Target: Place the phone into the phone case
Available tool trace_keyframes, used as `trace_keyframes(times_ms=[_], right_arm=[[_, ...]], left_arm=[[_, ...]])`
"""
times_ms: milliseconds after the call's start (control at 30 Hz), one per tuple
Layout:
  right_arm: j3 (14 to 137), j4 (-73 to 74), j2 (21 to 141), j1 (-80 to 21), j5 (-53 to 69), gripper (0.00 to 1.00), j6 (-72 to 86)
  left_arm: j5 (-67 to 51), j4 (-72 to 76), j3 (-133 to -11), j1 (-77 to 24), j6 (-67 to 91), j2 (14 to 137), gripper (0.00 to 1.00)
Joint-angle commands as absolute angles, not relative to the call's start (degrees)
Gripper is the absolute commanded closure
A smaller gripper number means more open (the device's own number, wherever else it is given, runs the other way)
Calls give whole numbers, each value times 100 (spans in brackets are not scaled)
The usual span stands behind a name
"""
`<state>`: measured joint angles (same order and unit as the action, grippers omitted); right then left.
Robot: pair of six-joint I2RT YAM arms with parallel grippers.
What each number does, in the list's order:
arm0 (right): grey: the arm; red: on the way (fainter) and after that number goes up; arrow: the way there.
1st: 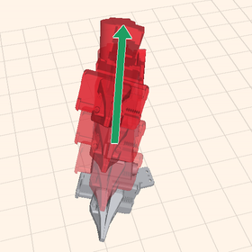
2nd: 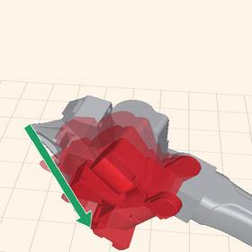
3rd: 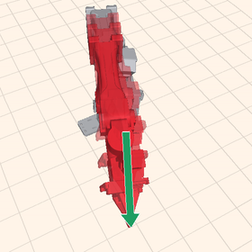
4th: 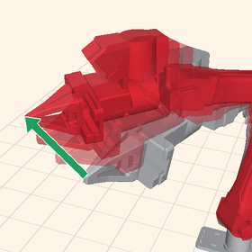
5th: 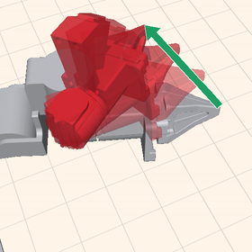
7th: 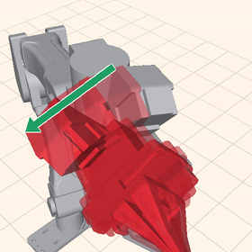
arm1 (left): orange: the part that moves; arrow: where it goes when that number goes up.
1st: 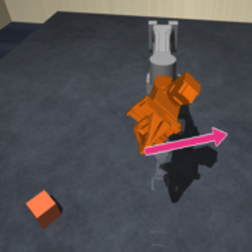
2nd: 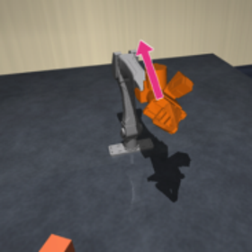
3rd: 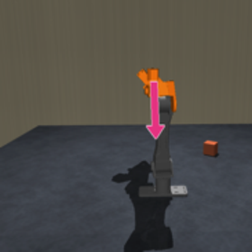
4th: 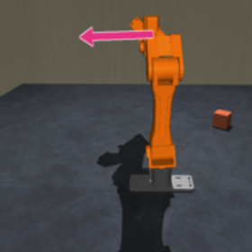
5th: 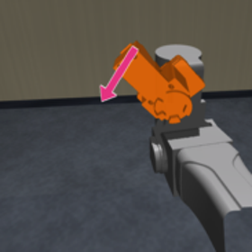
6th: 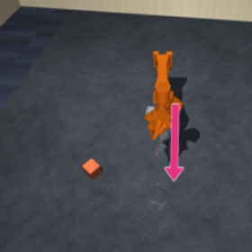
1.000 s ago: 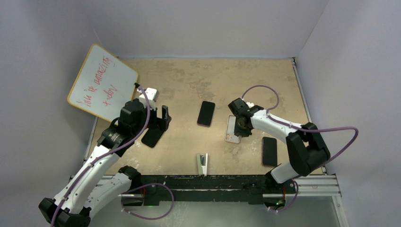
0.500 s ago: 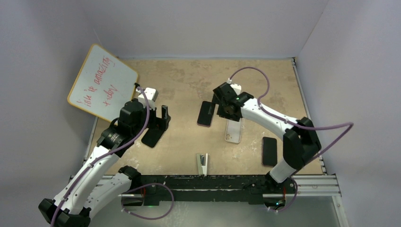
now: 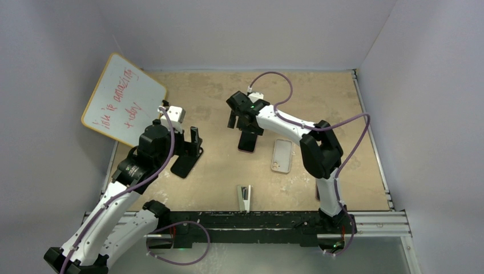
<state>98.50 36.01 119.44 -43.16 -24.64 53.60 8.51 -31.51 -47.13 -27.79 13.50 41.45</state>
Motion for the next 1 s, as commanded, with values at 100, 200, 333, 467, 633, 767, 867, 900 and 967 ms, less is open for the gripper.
trace_keyframes(times_ms=[100,200,333,467,633,767,867,900,967], right_arm=[[10133,4117,12113,-4348,-3094,1,5637],[10147,4218,12191,-4357,-3130,1,5705],[10115,4243,12299,-4348,-3071,1,5752],[10042,4155,12369,-4352,-2945,1,5733],[9824,3996,12409,-4342,-2662,1,5723],[9650,3886,12443,-4346,-2624,2,5656],[9563,3806,12456,-4346,-2603,4,5604],[9522,3753,12450,-4342,-2566,4,5570],[9448,3678,12428,-4342,-2541,5,5533]], left_arm=[[1002,-3111,-4927,-2794,1415,4023,0],[1003,-3120,-4929,-2795,1415,4010,0],[1006,-3120,-4924,-2791,1415,4017,0],[1019,-3120,-4922,-2795,1415,4014,0],[1041,-3133,-4930,-2795,1415,4020,1],[1062,-3138,-4926,-2794,1424,4007,1],[1063,-3134,-4917,-2795,1415,4018,1],[1063,-3136,-4926,-2795,1415,4028,1],[1070,-3153,-4930,-2795,1415,4045,1]])
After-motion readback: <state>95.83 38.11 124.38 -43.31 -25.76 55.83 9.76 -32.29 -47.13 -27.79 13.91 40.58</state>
